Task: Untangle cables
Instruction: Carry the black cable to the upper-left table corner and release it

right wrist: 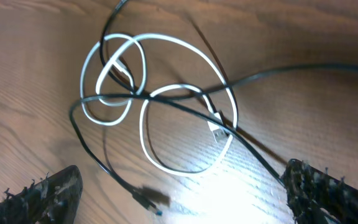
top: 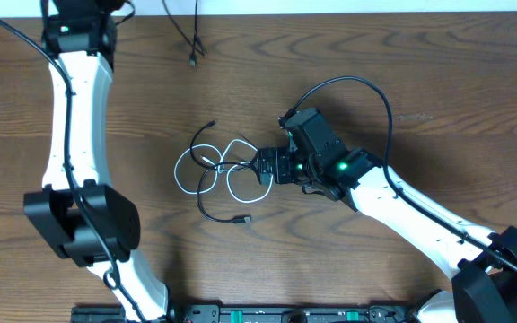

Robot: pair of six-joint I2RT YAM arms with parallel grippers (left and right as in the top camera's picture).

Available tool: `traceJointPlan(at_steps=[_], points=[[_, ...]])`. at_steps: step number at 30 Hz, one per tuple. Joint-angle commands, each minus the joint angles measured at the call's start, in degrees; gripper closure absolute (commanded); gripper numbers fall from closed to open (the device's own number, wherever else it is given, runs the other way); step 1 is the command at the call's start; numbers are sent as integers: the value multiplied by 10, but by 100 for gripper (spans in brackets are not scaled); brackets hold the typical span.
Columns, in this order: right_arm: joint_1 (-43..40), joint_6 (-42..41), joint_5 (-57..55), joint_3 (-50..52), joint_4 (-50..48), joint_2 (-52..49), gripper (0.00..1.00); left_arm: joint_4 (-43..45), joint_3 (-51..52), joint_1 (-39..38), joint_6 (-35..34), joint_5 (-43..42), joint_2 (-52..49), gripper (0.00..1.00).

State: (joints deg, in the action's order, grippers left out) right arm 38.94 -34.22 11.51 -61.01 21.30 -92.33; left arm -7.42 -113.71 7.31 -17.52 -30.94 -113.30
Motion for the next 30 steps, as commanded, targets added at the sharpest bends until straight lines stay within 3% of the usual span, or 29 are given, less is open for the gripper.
traceJointPlan(at_steps=[1, 16, 20, 24, 30], points=[[5, 7, -5, -1, 10, 5, 1, 5, -16, 39, 12, 13, -40, 93], [6, 17, -5, -1, 110, 5, 1, 98, -16, 191, 12, 23, -205, 93], [6, 17, -4, -1, 111, 5, 1, 108, -16, 224, 19, 54, -222, 92], [6, 14, -4, -1, 110, 5, 1, 113, -16, 255, 68, 89, -224, 93], [6, 4, -4, -1, 108, 5, 1, 116, -16, 300, 75, 92, -224, 92]])
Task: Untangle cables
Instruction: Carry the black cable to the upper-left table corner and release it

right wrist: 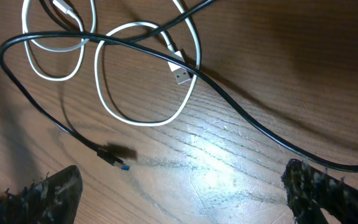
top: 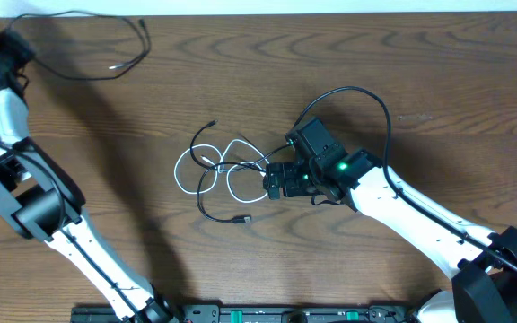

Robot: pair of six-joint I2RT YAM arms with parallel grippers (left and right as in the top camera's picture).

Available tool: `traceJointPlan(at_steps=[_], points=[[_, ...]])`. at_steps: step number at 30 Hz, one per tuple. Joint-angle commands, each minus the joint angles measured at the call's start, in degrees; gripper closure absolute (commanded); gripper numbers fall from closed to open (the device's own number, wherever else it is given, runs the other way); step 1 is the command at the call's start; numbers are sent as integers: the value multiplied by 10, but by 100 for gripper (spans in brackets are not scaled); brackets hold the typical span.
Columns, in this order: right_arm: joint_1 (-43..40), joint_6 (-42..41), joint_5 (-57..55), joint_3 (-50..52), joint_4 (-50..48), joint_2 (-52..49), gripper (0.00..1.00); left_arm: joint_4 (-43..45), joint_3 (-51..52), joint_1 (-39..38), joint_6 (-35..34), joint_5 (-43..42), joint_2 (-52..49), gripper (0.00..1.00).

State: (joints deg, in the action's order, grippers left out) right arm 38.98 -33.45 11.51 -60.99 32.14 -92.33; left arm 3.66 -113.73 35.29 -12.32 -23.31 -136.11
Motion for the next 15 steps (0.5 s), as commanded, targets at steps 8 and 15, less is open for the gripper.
traceJointPlan(at_steps=[8, 15], points=[[6, -4, -4, -1, 0, 5, 1, 8, -15, 45, 22, 15, 4, 92], [5, -3, -4, -1, 0, 5, 1, 2, -15, 38, 22, 15, 4, 88]])
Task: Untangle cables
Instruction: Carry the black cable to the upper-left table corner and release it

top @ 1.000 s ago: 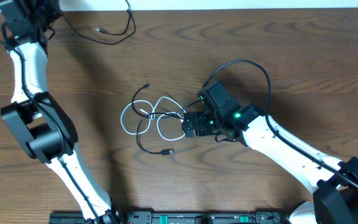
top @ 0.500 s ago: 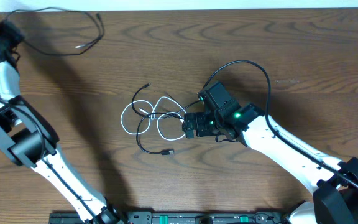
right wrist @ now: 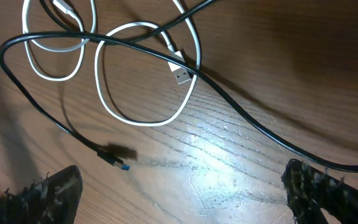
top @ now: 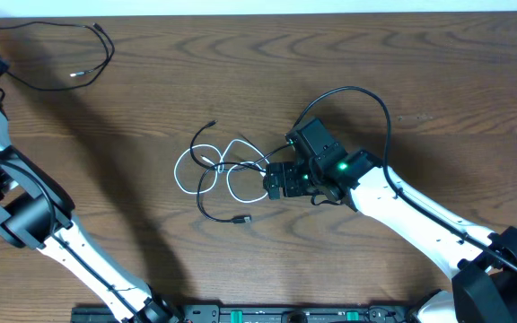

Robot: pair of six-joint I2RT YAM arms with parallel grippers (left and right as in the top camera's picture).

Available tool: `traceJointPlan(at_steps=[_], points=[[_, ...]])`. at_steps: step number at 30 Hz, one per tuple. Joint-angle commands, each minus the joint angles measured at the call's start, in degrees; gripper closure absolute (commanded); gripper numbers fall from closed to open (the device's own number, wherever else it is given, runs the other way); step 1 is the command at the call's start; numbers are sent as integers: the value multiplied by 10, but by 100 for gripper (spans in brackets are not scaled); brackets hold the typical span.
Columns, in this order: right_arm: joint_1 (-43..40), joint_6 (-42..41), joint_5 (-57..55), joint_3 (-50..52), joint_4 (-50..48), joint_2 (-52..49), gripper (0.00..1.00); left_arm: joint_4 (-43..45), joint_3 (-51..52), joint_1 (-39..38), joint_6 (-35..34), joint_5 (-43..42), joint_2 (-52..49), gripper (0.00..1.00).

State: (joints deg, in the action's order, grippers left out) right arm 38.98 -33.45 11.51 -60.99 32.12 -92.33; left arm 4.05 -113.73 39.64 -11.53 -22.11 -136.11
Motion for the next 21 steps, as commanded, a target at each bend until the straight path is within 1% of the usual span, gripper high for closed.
traceJointPlan(at_steps=[1, 2, 3, 4, 5, 7, 8, 11, 16, 21], points=[[6, -3, -4, -1, 0, 5, 1, -3, -15, -6, 14, 3, 4, 83], [5, -3, -4, -1, 0, 5, 1, -4, -15, -8, 14, 3, 4, 71], [5, -3, -4, -1, 0, 5, 1, -5, -15, -8, 14, 3, 4, 61], [6, -3, -5, -1, 0, 5, 1, -6, -15, -8, 14, 4, 4, 46], [5, -3, -4, -1, -1, 5, 1, -8, -15, -8, 14, 8, 4, 32], [5, -4, -4, -1, -4, 5, 1, -19, -15, -8, 14, 30, 4, 16], [5, -4, -4, -1, -5, 5, 1, -27, -15, -8, 14, 39, 5, 13], [5, -3, -5, -1, -6, 5, 0, -54, -15, -8, 14, 56, 5, 12], [4, -3, -5, -1, -7, 5, 1, -91, -15, -10, 14, 57, 11, 12], [-12, -3, -4, -1, -10, 9, 1, -120, -15, -15, 14, 57, 48, 11]])
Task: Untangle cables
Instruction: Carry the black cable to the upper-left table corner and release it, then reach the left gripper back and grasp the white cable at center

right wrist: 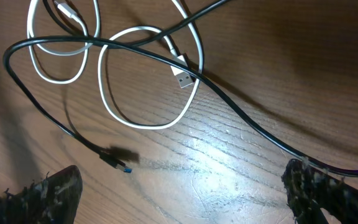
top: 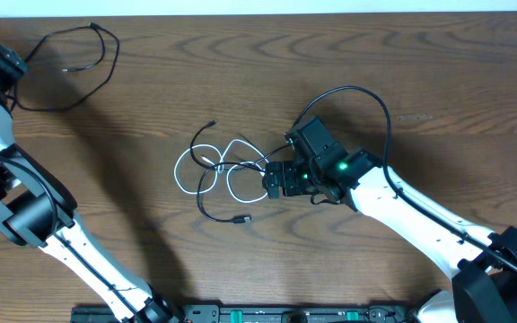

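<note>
A white cable (top: 187,166) lies in loops at the table's middle, crossed by a black cable (top: 206,202) whose plug (top: 240,219) points right. My right gripper (top: 275,179) hovers just right of the tangle, open and holding nothing. In the right wrist view the white cable (right wrist: 145,121) with its USB plug (right wrist: 184,78), the black cable (right wrist: 241,121) and its plug (right wrist: 118,163) lie ahead of the open right gripper (right wrist: 182,205). At the far top left my left gripper (top: 7,63) is shut on a second black cable (top: 97,40), apart from the tangle.
The wooden table (top: 402,81) ends at a white strip along the top. The right arm's own black lead (top: 375,94) arcs above its wrist. A black rail (top: 285,314) runs along the front edge.
My left gripper has shifted a little right and down from the top-left corner, and the separate black cable now spreads in a wider loop beside it. The right gripper has barely moved.
First my left arm stood at the top, with a black cable hanging near the top centre, and my right gripper was close over the tangle. Then the left gripper was at the far left with that cable, the right drawn back slightly. Both have stayed about there.
</note>
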Robot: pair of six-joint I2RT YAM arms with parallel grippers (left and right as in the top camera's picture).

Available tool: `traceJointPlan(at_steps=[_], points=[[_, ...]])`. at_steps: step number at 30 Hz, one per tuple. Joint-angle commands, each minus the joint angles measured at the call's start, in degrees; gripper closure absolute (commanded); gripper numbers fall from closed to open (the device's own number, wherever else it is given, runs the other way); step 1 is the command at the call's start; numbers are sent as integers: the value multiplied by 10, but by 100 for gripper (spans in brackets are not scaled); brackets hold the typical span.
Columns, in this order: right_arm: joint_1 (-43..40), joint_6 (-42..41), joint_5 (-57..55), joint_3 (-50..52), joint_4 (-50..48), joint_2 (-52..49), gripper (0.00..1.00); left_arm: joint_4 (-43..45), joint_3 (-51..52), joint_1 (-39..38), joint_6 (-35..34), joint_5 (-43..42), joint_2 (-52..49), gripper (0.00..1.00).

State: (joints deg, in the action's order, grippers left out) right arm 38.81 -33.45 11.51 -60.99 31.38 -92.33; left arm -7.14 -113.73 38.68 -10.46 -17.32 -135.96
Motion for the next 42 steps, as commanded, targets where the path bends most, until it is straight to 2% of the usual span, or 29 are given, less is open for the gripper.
traceJointPlan(at_steps=[1, 7, 8, 9, 11, 13, 16, 17, 19, 21, 23, 26, 31, 36, 42], points=[[-18, -3, -4, -1, -1, 12, 1, -14, -15, -7, 3, 9, 58, 11], [-96, -3, -4, -1, 35, 59, 1, -50, -15, -8, -24, 9, 138, 11], [-115, -3, -5, -1, 41, 71, 1, -60, -15, -8, -43, 9, 153, 11], [-149, -3, -5, -1, 54, 92, 1, -74, -15, -8, -94, -13, 177, 11], [-186, -3, -6, -1, 63, 113, 1, -85, -15, -8, -159, -75, 197, 11], [-220, -2, -13, -1, 72, 127, 1, -94, -15, -9, -239, -179, 211, 11], [-257, -1, -23, -1, 85, 130, 1, -99, -15, -23, -295, -336, 215, 11], [-266, -1, -24, -1, 90, 130, 1, -113, -15, -33, -295, -389, 215, 11], [-275, -1, -24, -1, 94, 129, 1, -177, -14, -62, -279, -436, 215, 11], [-279, -1, -23, -1, 99, 129, 1, -270, -11, -101, -222, -449, 215, 11], [-278, -1, -23, -1, 109, 129, 1, -367, -9, -145, -129, -447, 215, 11], [-278, -1, -23, -1, 120, 129, 1, -510, -7, -219, -10, -385, 213, 11], [-278, -2, -10, -1, 123, 129, 1, -640, -7, -338, 6, -165, 212, 11], [-278, -2, 9, -1, 122, 129, 1, -668, 12, -450, 5, 29, 210, 11], [-278, -2, 41, -1, 130, 129, 1, -649, 68, -529, 4, 103, 210, 11]])
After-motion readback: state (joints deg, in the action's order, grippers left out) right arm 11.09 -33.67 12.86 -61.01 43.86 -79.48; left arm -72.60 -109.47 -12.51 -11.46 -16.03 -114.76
